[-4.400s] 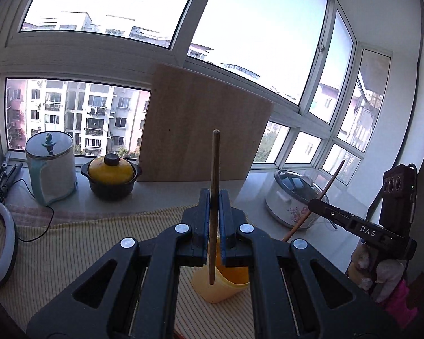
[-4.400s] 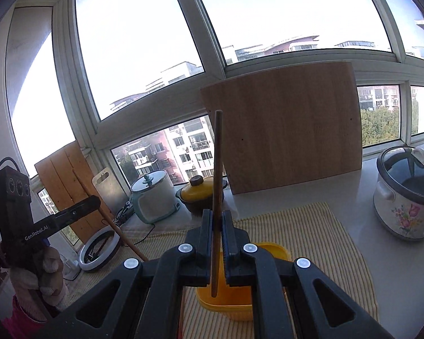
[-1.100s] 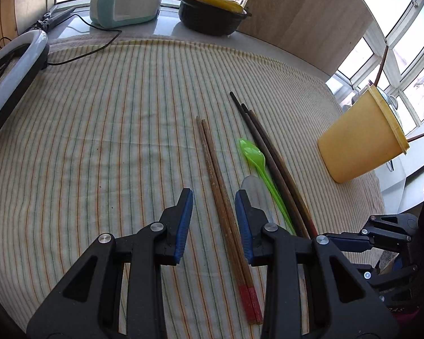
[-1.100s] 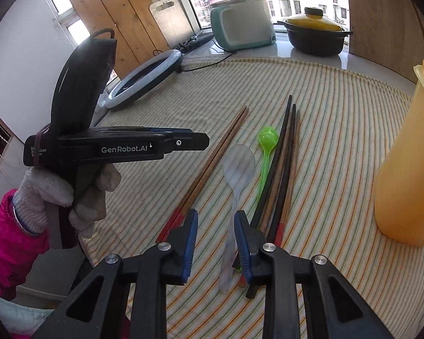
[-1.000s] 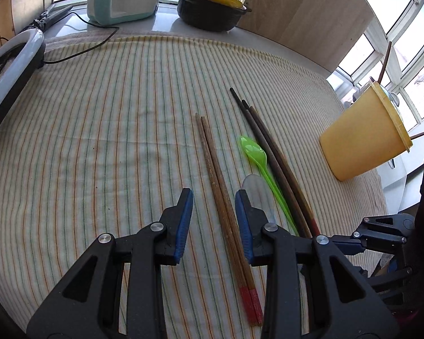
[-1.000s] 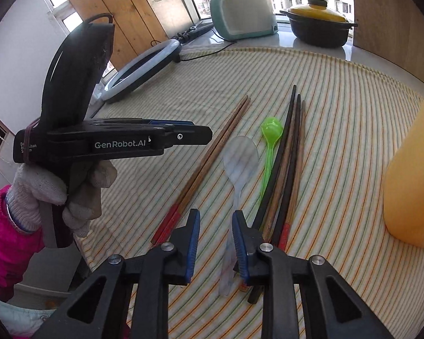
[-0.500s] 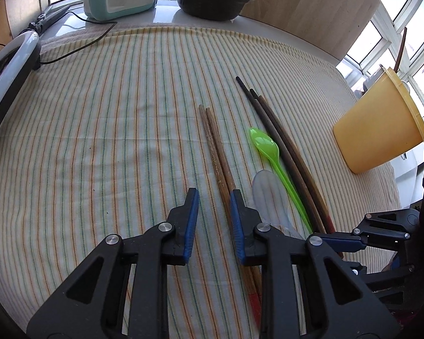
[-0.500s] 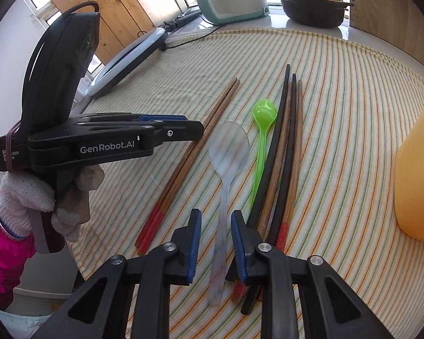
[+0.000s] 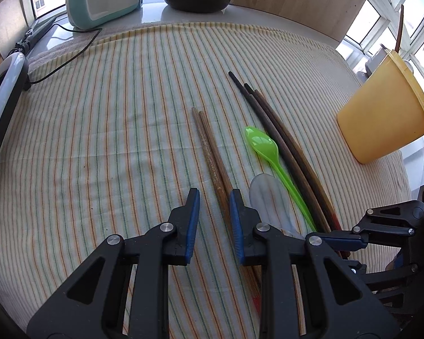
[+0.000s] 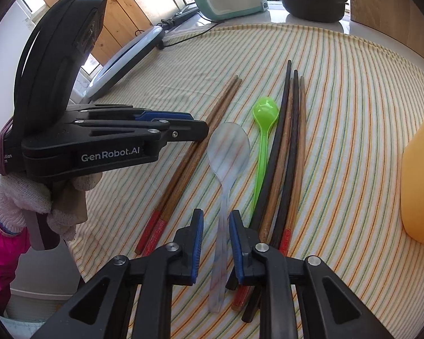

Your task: Organize utensils

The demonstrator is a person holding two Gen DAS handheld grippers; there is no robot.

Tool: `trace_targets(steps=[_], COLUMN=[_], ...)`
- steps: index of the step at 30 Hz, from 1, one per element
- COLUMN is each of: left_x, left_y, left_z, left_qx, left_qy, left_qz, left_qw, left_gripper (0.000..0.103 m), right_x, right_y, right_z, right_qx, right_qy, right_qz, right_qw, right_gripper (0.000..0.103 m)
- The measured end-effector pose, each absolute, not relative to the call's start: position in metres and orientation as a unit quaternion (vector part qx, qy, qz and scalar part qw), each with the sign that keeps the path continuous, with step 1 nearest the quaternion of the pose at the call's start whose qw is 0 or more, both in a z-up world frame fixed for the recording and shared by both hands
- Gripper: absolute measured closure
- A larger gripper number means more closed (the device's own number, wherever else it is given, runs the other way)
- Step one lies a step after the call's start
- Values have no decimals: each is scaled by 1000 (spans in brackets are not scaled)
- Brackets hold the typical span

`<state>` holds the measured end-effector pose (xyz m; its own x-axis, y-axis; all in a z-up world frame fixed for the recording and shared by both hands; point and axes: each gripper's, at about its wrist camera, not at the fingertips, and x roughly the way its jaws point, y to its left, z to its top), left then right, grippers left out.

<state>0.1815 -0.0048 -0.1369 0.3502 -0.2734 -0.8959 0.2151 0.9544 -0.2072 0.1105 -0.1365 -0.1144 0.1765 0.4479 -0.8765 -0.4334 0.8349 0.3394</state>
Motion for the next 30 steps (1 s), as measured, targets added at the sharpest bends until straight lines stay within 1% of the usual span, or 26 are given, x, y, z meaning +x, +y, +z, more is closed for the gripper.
trace_targets(steps=[2,5,10,12,15,16,18,20,26,27,28,30], left_x=[185,185,186,187,192,193,192,191,190,190,190,189], left_y=[-5,-2,-1,-6,-11,-11,-10,-7,0,1,3,7], left_z=[-137,-137,-139,-139,-139,-139,-139,-140,-140,-140,-140,-141], left_qx=[-30,-29,-32,-12,7,7,14,7,-20,-24,-30,-48], left_qy=[553,556,562,561,566,567,567,565,564,564,563,562], left_qz=[-148,-150,-151,-143,-140,-140,-142,-143,-146,-146,-147,-148], left_qw=[819,817,813,815,813,811,811,812,813,813,813,813], left_gripper=[82,85,85,90,91,92,95,97,97,98,98,98], right_x=[110,109,114,117,120,121,124,127,137,137,137,137], right_y=[-136,-134,-131,-130,-127,-127,-125,-123,-106,-103,-98,-95], right_z=[-114,-114,-114,-115,-115,-116,-117,-118,-118,-118,-118,-118], right_qx=[3,-5,-8,-7,-8,-10,-14,-15,-54,-66,-81,-93], right_qy=[574,577,581,583,587,588,590,593,597,596,594,593], right_qz=[287,286,285,285,285,285,284,283,279,277,274,271], right_qw=[767,765,763,761,757,757,756,754,750,751,752,752], right_gripper=[85,87,87,87,87,88,90,92,92,93,97,98])
